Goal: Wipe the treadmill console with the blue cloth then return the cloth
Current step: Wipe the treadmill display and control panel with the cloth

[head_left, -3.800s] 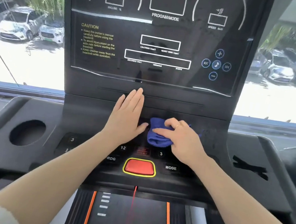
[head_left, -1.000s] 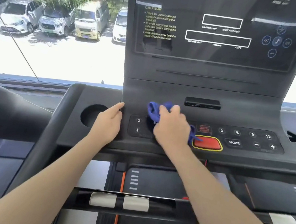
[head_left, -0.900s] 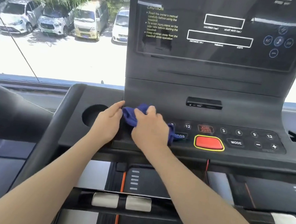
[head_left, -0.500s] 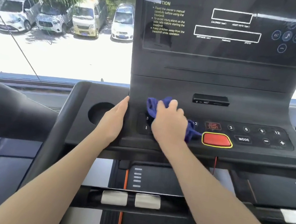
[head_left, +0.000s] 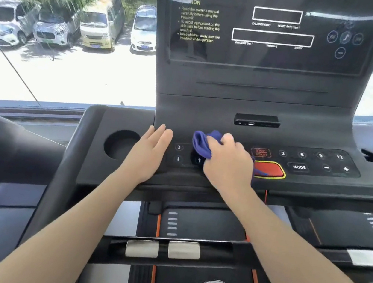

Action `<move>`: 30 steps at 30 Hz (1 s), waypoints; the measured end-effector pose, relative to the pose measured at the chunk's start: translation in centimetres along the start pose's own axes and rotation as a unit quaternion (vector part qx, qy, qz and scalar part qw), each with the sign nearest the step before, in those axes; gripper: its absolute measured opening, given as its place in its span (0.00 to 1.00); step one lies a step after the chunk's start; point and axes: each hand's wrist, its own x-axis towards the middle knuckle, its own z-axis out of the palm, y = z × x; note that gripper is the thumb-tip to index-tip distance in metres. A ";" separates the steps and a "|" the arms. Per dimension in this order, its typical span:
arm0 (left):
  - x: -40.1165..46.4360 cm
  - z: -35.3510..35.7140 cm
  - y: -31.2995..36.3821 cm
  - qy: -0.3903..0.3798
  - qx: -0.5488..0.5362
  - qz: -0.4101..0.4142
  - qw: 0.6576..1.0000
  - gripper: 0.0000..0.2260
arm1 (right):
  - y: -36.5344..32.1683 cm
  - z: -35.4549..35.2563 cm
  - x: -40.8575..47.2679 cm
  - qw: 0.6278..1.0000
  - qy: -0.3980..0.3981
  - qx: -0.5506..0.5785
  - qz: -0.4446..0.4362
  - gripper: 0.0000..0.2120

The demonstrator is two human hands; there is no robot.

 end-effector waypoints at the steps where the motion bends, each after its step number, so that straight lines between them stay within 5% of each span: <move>1: -0.1 0.0 0.3 0.004 -0.017 0.007 1.000 0.20 | -1.1 -0.1 0.8 1.000 -0.023 0.012 0.013 0.13; 4: -0.3 0.2 0.7 0.015 -0.019 0.018 1.000 0.12 | -4.1 0.0 1.1 0.995 -0.012 0.063 -0.070 0.13; 8: 0.5 0.8 -0.3 0.014 0.129 0.037 0.991 0.26 | -2.3 0.2 -0.1 0.964 -0.029 0.109 -0.240 0.19; 10: 1.0 1.5 -1.0 0.005 0.256 0.053 0.965 0.36 | 1.1 -0.1 1.0 0.976 -0.048 0.091 -0.190 0.21; 12: 1.2 2.6 -0.3 0.035 0.263 0.024 0.964 0.31 | 5.7 -0.1 2.4 0.991 -0.063 0.059 -0.098 0.23; 16: 1.2 5.1 2.5 0.031 0.256 0.106 0.960 0.26 | 13.4 -0.3 2.7 0.995 -0.056 0.032 0.071 0.25; 20: 0.6 7.7 5.5 0.029 0.261 0.180 0.948 0.26 | 9.5 0.9 0.5 0.997 0.045 0.061 -0.004 0.15; 24: 0.3 9.4 6.6 0.023 0.296 0.201 0.934 0.38 | 9.5 0.7 -0.3 0.979 0.024 0.122 -0.159 0.18; 26: 0.4 9.8 6.6 0.015 0.322 0.194 0.926 0.44 | 13.4 0.7 0.2 0.984 0.025 0.126 -0.126 0.22; 30: 0.2 10.8 6.6 0.002 0.353 0.170 0.920 0.47 | 21.0 0.2 0.2 0.992 0.016 0.086 0.092 0.23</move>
